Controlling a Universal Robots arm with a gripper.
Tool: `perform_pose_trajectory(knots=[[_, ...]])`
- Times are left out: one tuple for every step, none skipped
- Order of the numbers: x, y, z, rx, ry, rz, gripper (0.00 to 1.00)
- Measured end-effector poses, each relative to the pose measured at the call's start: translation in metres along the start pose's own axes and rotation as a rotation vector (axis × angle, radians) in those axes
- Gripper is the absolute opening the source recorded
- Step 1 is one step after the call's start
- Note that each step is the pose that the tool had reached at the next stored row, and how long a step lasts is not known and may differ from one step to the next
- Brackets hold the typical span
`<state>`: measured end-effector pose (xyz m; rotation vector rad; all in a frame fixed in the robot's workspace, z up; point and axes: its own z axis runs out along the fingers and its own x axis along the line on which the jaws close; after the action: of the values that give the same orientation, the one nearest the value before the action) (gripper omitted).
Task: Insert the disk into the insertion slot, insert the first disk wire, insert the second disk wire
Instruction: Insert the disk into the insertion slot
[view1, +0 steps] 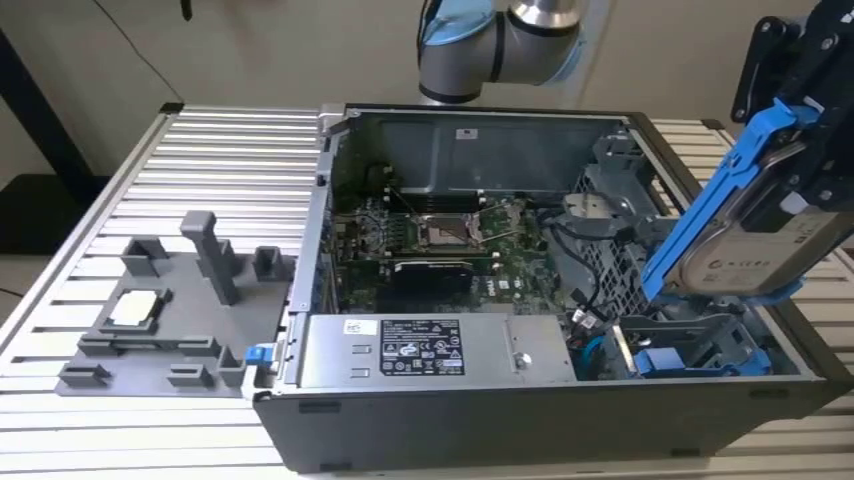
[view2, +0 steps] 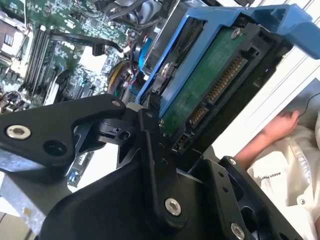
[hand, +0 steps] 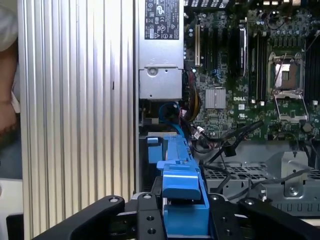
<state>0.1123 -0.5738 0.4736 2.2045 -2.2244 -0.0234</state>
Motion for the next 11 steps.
perform_pose_trajectory(knots=[[0.0,-0.0001,0.0017,0.0,0.0001,-0.001,0.33],[0.0,-0.0005,0.0033,0.0,0.0008,-0.003,0.33],[0.0,-0.0009,0.0047,-0.0001,0.0017,-0.006,0.33],[0.0,-0.0013,0.0065,-0.0002,0.0021,-0.008,0.33],[0.0,-0.0014,0.0082,-0.0002,0.0025,-0.011,0.33],[0.0001,-0.0016,0.01,-0.0002,0.0027,-0.013,0.33],[0.0001,-0.0018,0.0119,-0.0002,0.0025,-0.015,0.33],[0.0002,-0.0019,0.0137,-0.0002,0.0026,-0.016,0.33],[0.0003,-0.0019,0.0156,-0.0003,0.0027,-0.017,0.33],[0.0004,-0.0021,0.0174,-0.0002,0.0027,-0.019,0.33],[0.0005,-0.0022,0.0192,-0.0002,0.0029,-0.02,0.33]])
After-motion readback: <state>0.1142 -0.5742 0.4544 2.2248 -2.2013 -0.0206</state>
